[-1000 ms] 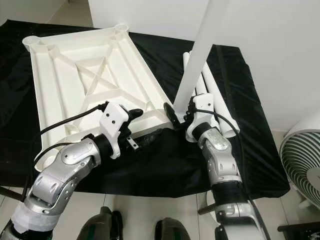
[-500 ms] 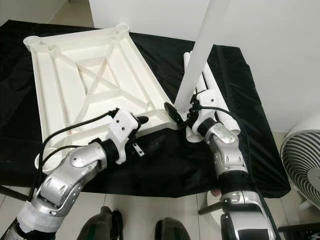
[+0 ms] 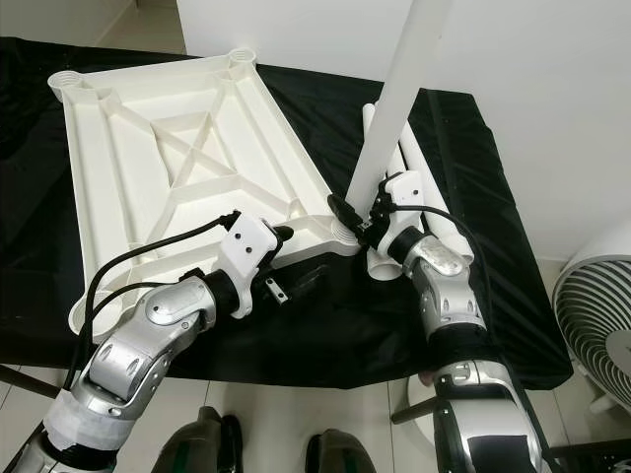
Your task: Building children table
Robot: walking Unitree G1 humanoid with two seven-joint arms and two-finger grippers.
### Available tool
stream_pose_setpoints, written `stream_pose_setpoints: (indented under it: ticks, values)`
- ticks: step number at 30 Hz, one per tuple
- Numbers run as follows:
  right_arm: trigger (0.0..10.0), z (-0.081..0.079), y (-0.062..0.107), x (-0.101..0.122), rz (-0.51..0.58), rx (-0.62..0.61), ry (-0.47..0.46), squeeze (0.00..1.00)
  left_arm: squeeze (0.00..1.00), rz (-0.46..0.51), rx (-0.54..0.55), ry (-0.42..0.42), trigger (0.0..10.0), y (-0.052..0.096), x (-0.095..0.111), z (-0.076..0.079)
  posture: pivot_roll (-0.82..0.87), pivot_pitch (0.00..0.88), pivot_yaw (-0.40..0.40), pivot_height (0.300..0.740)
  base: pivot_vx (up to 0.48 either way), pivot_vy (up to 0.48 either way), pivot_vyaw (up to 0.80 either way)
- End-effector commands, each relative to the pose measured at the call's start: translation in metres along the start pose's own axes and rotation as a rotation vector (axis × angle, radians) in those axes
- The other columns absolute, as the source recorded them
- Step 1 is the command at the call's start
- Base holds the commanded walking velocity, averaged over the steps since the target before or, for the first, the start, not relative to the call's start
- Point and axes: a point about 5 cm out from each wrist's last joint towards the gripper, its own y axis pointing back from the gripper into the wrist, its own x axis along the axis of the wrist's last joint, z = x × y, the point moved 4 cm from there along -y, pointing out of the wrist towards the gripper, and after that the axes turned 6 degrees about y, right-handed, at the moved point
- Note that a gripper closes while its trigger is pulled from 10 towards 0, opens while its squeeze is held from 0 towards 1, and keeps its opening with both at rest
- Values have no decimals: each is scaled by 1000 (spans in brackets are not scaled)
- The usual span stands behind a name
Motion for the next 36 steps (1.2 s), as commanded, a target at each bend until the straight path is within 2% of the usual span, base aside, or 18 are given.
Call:
stream_pose_setpoints:
  ticks: [1, 2, 3, 6, 8, 12, 17, 18, 26, 31, 34, 36]
  values:
    - [0, -2, 3, -13, -52, 5, -16, 0, 0, 2, 54, -6, 10000, -1, 0, -5, -37, 68, -36, 740, 0, 0, 0]
    - [0, -2, 3, -13, -53, 4, -16, 0, 0, 2, 54, -7, 10000, -1, 0, -5, -37, 68, -36, 740, 0, 0, 0]
    - [10000, -1, 3, -16, -66, -19, -23, 0, 0, 4, 53, -5, 10000, -1, 0, -4, -36, 65, -37, 740, 0, 0, 0]
    - [10000, 1, 1, -22, -89, -97, -60, 0, 0, 10, 47, 0, 10000, -1, 1, -2, -36, 61, -39, 740, 0, 0, 0]
    - [10000, 1, 1, -22, -91, -112, -59, 0, 0, 11, 46, 1, 10000, -1, 1, -2, -36, 61, -39, 740, 0, 0, 0]
    - [10000, 5, 0, -25, -109, -221, -45, 0, 0, 12, 45, 4, 10000, -1, 0, -2, -33, 59, -43, 740, 0, 0, 0]
    - [10000, -4, -4, -21, -106, -279, -22, 0, 0, 16, 45, 17, 10000, 1, 0, -1, -34, 58, -43, 740, 0, 0, 0]
    - [10000, -3, -3, -26, -135, -377, -53, 0, 0, 15, 45, 19, 10000, 1, 0, 0, -35, 58, -43, 740, 0, 0, 0]
    - [10000, -10, 2, -31, -173, -556, -70, 0, 0, 14, 35, 22, 10000, 0, -1, 3, -39, 52, -41, 740, 0, 0, 0]
    - [10000, -10, 5, -34, -191, -643, -116, 0, 0, 14, 29, 20, 10000, 1, -1, 4, -40, 48, -39, 740, 0, 0, 0]
    - [10000, -13, 10, -30, -217, -735, -128, 0, 0, 14, 25, 22, 10000, 1, -1, 4, -40, 49, -39, 740, 0, 0, 0]
    - [10000, -13, 15, -28, -230, -782, -107, 0, 0, 14, 24, 24, 10000, 1, -1, 4, -39, 51, -41, 740, 0, 0, 0]
